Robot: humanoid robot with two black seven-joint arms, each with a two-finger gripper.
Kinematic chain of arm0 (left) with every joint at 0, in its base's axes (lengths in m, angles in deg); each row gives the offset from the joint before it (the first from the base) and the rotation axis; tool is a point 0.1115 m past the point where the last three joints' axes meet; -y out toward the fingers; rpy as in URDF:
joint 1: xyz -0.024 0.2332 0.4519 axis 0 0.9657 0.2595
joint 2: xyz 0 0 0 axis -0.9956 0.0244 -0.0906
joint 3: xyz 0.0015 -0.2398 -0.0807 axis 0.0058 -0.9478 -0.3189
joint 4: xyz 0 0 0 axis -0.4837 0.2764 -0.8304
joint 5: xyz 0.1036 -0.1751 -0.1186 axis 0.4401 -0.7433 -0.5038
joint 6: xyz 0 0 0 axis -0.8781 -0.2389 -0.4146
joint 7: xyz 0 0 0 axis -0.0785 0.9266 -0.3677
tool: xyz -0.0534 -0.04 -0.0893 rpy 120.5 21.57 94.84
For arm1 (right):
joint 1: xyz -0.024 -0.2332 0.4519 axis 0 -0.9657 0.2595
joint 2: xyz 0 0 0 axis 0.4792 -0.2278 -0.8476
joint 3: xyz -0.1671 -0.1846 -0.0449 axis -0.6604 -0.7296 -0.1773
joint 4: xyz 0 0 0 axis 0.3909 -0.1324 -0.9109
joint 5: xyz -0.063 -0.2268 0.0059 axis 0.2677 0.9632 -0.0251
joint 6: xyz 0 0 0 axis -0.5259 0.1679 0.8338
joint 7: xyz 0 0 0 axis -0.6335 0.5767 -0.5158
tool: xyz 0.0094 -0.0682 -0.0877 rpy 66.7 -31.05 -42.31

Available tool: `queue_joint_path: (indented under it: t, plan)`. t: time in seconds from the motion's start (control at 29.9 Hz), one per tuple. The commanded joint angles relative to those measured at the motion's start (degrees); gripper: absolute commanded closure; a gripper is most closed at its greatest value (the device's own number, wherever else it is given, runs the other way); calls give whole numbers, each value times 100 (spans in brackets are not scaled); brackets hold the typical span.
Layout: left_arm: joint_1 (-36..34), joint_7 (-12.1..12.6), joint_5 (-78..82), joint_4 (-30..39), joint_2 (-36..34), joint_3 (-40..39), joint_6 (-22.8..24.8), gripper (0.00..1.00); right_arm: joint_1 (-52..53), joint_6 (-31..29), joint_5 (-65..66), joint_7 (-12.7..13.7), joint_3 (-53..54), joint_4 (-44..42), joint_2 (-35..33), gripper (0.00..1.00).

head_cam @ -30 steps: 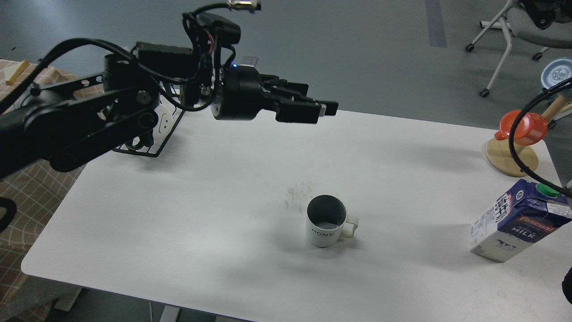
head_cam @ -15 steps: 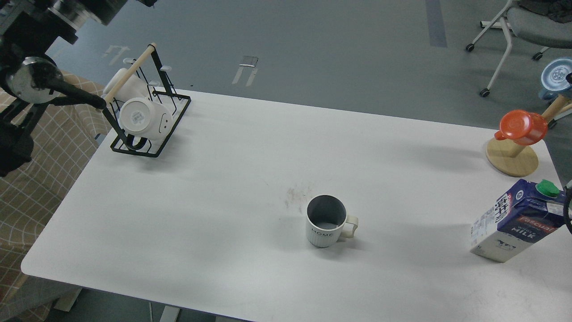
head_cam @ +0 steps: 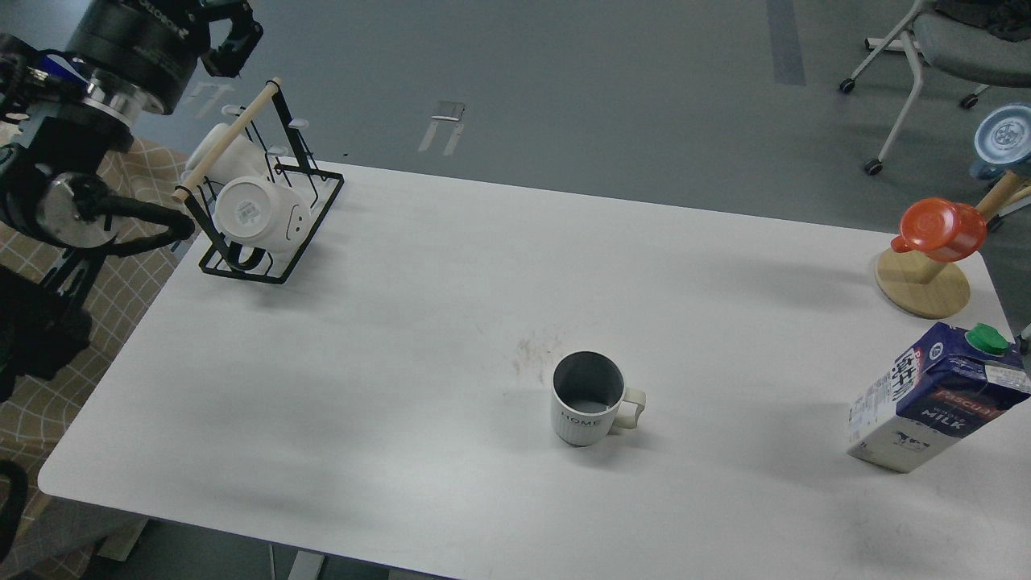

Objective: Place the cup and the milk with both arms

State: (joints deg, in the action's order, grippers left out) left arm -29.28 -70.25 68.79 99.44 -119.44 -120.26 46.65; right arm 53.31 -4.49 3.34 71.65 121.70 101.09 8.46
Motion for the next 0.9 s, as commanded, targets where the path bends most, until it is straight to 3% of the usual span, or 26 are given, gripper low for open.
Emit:
queue_joint_path:
  t: [0.0,0.27,0.4,0.6,0.8,0.87]
  plan:
    - [74,-9,27,7,93,-39,40,2,-625,0,-8,5,452,10,91,7]
    - [-14,-9,27,51,172,5,40,2,-1601,0,-816,128,717,264,531,0]
    - [-22,-9,36,121,146,5,58,2,-2400,0,-1299,496,665,1010,978,0]
    - [91,-9,27,357,-99,14,119,2,-3085,0,-1589,523,665,1187,1796,0]
    - [241,8,27,464,-144,31,172,2,-3544,0,-2250,532,226,1573,2139,0]
    - [241,35,27,464,-118,49,111,2,-3632,0,-2241,523,-11,1706,2490,4]
